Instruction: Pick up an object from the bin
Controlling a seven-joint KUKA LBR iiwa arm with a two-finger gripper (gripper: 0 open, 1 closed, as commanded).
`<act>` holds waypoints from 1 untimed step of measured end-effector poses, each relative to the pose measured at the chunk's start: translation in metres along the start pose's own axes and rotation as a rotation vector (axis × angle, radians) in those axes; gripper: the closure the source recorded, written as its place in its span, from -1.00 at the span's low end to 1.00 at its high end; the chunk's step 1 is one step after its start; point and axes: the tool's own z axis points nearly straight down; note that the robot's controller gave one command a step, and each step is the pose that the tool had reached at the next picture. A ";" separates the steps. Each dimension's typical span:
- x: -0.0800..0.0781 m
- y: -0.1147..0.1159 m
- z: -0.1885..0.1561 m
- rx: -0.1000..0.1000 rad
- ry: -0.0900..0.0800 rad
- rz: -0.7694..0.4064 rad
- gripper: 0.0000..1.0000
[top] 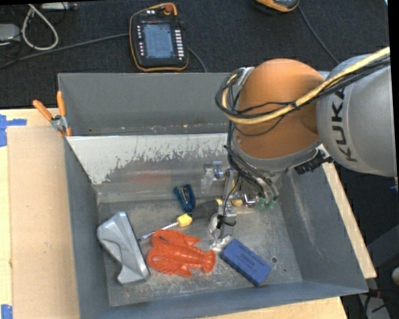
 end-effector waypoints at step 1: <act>-0.001 -0.001 -0.004 0.000 -0.007 0.003 -1.00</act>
Offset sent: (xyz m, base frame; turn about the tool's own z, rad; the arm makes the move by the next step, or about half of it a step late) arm -0.0158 -0.0092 -0.1344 0.0087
